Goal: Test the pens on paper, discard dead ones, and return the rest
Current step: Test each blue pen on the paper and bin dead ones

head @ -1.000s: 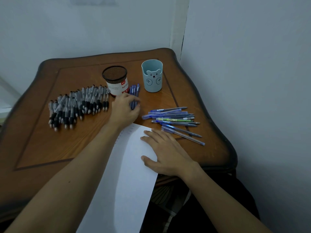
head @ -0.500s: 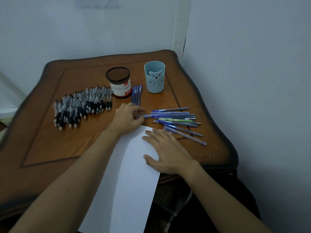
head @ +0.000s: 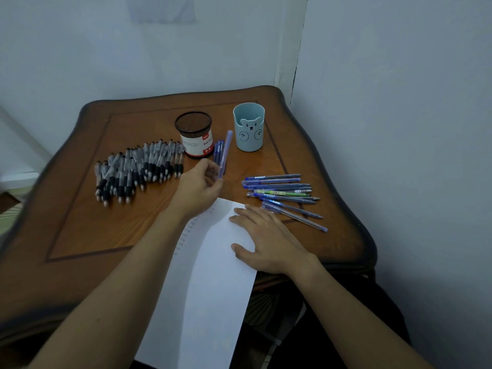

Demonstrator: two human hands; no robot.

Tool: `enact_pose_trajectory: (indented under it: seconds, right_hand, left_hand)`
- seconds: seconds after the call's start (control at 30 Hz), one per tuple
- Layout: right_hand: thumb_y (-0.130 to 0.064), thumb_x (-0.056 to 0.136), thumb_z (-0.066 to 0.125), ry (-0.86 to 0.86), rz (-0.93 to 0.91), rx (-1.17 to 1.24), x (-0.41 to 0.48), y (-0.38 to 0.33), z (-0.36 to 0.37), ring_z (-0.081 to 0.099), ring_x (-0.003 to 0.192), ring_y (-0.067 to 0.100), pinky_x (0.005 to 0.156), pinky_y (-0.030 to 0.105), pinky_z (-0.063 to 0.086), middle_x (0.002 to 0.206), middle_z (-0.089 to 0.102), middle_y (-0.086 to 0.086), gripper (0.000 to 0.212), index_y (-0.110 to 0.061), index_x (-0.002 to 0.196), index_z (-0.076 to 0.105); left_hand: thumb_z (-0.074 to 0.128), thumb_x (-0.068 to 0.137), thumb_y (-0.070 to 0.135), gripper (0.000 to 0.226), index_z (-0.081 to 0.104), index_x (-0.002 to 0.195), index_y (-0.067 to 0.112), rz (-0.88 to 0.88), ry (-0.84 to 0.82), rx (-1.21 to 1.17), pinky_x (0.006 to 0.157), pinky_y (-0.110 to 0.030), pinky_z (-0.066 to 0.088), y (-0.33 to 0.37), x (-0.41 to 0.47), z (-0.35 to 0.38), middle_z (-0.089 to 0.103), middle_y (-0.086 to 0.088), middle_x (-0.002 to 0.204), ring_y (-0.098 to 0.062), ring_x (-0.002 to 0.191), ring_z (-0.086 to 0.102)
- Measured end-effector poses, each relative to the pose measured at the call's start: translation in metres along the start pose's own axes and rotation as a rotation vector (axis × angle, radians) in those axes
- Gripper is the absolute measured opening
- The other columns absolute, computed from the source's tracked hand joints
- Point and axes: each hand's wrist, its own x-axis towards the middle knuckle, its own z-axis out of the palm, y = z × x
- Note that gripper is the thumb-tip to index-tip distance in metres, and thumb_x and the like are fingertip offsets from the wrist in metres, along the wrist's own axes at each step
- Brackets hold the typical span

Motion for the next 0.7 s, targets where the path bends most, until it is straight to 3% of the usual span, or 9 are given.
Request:
enact_pose_trajectory:
  seconds: [0.2, 0.3, 0.37, 0.47, 0.6, 0.7]
  right_hand:
    - [-0.037, 0.094, 0.058, 0.242, 0.12, 0.122, 0.001, -0.014, -0.007, 0.028, 0.144, 0.01, 0.119, 0.037, 0.021, 0.149, 0.045, -0.008, 0.052, -0.024, 0.143, 0.046]
    - [-0.037, 0.096, 0.057, 0.245, 0.222, 0.159, 0.005, -0.025, -0.013, 0.03, 0.142, 0.011, 0.118, 0.042, 0.022, 0.15, 0.043, -0.01, 0.051, -0.028, 0.144, 0.043]
    - [-0.04, 0.097, 0.056, 0.253, 0.264, 0.171, 0.008, -0.031, -0.016, 0.032, 0.141, 0.011, 0.117, 0.042, 0.023, 0.15, 0.044, -0.011, 0.049, -0.03, 0.144, 0.043]
    - [-0.049, 0.1, 0.049, 0.21, 0.311, 0.175, 0.013, -0.038, -0.021, 0.036, 0.137, 0.011, 0.115, 0.044, 0.022, 0.145, 0.049, -0.012, 0.047, -0.033, 0.144, 0.043]
    - [-0.051, 0.104, 0.039, 0.169, 0.258, 0.23, 0.012, -0.045, -0.023, 0.051, 0.113, 0.006, 0.098, 0.037, 0.022, 0.112, 0.066, -0.016, 0.036, -0.035, 0.13, 0.056]
    - [-0.05, 0.106, 0.033, 0.17, 0.232, 0.216, 0.01, -0.053, -0.023, 0.053, 0.094, 0.006, 0.095, 0.039, 0.026, 0.092, 0.065, -0.014, 0.033, -0.034, 0.112, 0.062]
  left_hand:
    - [0.059, 0.092, 0.002, 0.017, 0.052, 0.105, 0.009, -0.157, -0.03, -0.325, 0.064, -0.032, 0.06, 0.004, -0.024, -0.009, 0.066, -0.014, 0.09, -0.024, 0.069, 0.069]
    - [0.053, 0.098, 0.004, 0.004, 0.057, 0.096, 0.006, -0.181, 0.002, -0.487, 0.069, -0.035, 0.061, 0.008, -0.037, -0.009, 0.07, -0.016, 0.084, -0.027, 0.072, 0.072]
    - [0.048, 0.104, 0.011, 0.018, 0.061, 0.093, 0.005, -0.208, 0.011, -0.608, 0.07, -0.037, 0.061, 0.011, -0.045, -0.01, 0.073, -0.016, 0.083, -0.029, 0.074, 0.072]
    - [0.049, 0.106, 0.023, 0.029, 0.066, 0.089, 0.007, -0.175, 0.02, -0.649, 0.068, -0.032, 0.054, 0.013, -0.055, -0.014, 0.069, -0.007, 0.08, -0.019, 0.072, 0.064]
    - [0.056, 0.101, 0.029, 0.028, 0.072, 0.088, 0.01, -0.168, 0.024, -0.574, 0.07, -0.023, 0.042, 0.016, -0.066, -0.017, 0.06, 0.013, 0.067, 0.001, 0.066, 0.054]
    - [0.063, 0.094, 0.036, 0.03, 0.075, 0.086, 0.009, -0.187, 0.022, -0.585, 0.069, -0.022, 0.044, 0.017, -0.071, -0.019, 0.063, 0.003, 0.071, -0.001, 0.066, 0.053]
